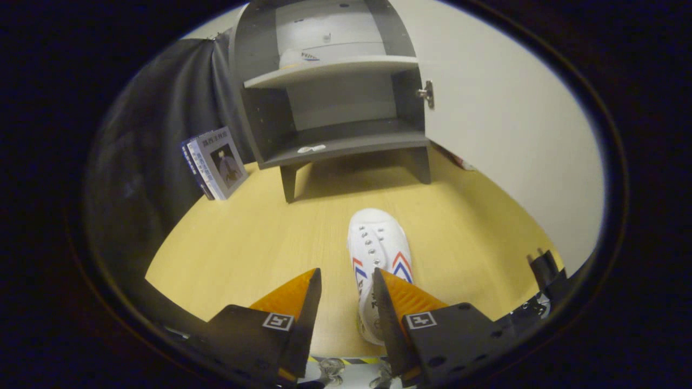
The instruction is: Open the shoe cabinet door, grab the shoes and put them into the shoe cabinet, then close the shoe cabinet door.
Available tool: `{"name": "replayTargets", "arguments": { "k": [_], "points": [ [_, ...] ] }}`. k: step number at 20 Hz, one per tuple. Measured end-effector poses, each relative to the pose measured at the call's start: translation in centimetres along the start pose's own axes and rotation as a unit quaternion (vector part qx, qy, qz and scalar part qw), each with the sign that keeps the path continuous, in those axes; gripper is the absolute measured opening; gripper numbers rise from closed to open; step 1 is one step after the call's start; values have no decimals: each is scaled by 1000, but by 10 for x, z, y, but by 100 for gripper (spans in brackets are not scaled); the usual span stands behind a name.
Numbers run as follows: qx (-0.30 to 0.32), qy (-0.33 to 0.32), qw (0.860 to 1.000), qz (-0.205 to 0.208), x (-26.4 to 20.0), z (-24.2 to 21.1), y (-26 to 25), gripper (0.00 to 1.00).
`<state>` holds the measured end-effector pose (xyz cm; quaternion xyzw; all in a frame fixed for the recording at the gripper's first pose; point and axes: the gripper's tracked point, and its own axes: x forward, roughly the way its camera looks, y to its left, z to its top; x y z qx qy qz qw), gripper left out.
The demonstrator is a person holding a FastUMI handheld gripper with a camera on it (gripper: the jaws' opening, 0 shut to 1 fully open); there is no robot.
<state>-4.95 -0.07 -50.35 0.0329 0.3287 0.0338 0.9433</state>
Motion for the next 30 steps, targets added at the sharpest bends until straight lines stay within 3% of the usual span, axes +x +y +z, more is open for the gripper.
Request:
{"name": "replayTargets", "arguments": {
  "k": [7,14,20,22,25,28,30],
  "points": [
    [11,17,1000,-4,25,-23,-5,60],
    [-10,-27,1000,-7,50,-7,-2,60],
    [11,-54,998,-22,60,-7,-13,33],
    [-8,-47,998,-27,59,-11,-14,24],
    [-25,-46,998,-29,60,-12,-12,16],
    [-13,-48,999,-21,60,-12,-12,16],
    [-13,-48,999,-15,58,-9,-11,8]
  ]
}}
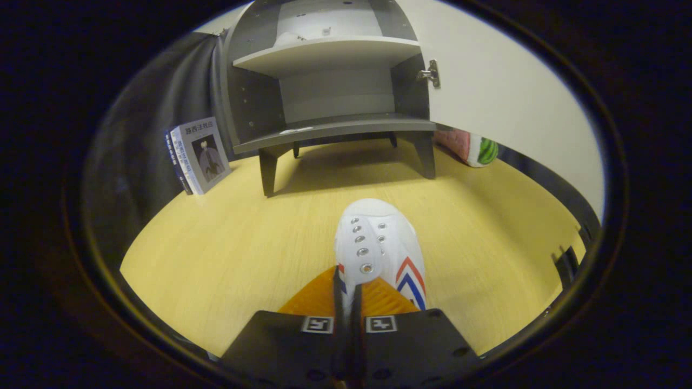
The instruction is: Open the shoe cabinet door, grab the shoes and put them into the shoe cabinet, then close the shoe cabinet door.
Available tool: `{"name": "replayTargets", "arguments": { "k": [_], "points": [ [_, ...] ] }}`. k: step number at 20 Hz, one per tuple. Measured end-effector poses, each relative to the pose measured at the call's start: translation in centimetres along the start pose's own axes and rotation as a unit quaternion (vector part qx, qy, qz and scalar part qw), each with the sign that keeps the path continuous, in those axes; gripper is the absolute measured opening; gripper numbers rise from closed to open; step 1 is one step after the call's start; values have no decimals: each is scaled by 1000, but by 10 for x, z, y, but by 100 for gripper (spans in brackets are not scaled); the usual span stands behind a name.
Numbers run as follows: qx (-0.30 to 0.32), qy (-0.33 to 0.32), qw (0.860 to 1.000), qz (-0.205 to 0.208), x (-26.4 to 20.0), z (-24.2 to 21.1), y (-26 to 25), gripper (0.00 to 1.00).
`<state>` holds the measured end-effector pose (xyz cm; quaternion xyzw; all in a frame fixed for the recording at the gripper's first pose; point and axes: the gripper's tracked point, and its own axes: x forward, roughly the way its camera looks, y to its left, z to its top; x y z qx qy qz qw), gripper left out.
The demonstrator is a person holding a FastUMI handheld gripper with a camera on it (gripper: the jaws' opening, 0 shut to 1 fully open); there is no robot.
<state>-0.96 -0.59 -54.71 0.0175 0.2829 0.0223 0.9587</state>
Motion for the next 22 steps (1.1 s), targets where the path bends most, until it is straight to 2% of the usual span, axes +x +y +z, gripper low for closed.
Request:
{"name": "replayTargets", "arguments": {
  "k": [5,14,19,22],
  "points": [
    [-38,8,999,-8,1,-3,0,7],
    [-39,14,999,1,-4,5,-1,3],
    [-43,3,999,-6,-21,33,-4,2],
    [-44,-12,999,-3,-42,73,-2,2]
  ]
}}
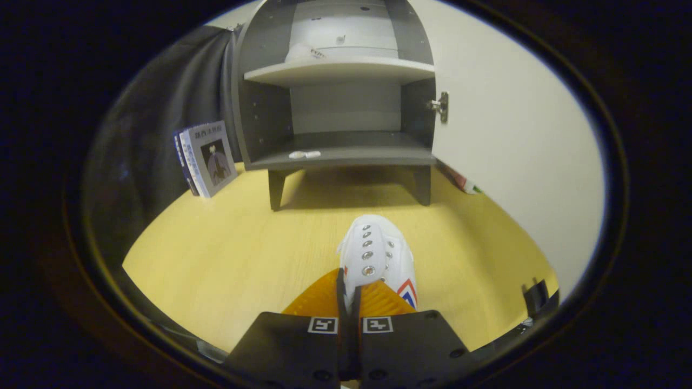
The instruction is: Open the shoe cabinet door, grab the shoes and put them into the shoe cabinet, then close the shoe cabinet door.
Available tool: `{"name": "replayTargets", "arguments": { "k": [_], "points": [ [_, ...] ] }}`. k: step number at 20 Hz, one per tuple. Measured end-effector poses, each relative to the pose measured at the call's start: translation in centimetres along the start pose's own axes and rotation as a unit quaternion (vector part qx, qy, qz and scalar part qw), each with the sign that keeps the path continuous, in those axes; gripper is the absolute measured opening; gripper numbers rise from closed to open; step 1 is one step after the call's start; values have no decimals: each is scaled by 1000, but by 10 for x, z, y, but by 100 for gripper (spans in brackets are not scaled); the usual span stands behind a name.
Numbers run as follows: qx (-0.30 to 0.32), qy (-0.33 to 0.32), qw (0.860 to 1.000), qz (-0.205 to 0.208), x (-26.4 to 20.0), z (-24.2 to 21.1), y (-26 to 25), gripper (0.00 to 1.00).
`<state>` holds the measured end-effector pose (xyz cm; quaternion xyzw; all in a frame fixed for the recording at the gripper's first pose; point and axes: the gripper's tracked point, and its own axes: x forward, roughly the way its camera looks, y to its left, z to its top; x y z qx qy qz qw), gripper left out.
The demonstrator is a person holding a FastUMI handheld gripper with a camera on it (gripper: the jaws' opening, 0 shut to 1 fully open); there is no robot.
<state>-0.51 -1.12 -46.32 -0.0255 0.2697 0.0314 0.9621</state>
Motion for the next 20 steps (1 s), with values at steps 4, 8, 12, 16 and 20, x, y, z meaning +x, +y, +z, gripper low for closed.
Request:
{"name": "replayTargets", "arguments": {
  "k": [4,8,12,16,20],
  "points": [
    [-18,-42,999,-17,-36,86,0,3],
    [-1,-82,996,-33,-69,176,6,2],
    [-3,-109,994,-28,-78,247,13,2],
    [-7,-119,993,-21,-56,307,6,2],
    [1,-133,991,-7,-3,369,-8,2]
  ]
}}
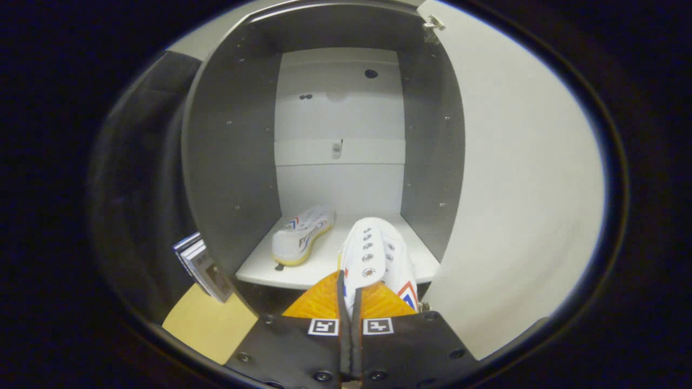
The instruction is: Open the shoe cabinet door, grab the shoes and put them into the shoe cabinet, then close the shoe cabinet door.
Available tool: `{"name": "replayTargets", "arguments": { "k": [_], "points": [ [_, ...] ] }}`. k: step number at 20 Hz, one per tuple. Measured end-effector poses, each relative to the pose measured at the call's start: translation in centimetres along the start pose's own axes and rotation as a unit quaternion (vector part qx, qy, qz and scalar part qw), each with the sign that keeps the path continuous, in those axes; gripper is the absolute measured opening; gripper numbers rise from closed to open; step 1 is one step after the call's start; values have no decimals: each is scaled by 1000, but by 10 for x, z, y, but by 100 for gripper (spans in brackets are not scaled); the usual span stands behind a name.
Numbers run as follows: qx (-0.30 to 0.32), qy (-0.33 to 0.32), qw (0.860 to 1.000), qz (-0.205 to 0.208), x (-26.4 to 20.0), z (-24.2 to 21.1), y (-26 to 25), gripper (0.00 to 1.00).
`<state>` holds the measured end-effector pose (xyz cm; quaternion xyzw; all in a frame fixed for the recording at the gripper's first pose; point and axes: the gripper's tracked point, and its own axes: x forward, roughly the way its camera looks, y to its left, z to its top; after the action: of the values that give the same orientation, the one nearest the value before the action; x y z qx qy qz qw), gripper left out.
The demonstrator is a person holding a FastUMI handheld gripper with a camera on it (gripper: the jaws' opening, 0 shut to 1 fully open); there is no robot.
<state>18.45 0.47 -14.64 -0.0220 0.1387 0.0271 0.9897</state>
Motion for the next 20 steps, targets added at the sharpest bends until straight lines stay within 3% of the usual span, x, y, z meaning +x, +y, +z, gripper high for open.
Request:
{"name": "replayTargets", "arguments": {
  "k": [11,20],
  "points": [
    [-42,47,998,10,175,13,-8,2],
    [-28,111,993,36,199,-21,4,3]
  ]
}}
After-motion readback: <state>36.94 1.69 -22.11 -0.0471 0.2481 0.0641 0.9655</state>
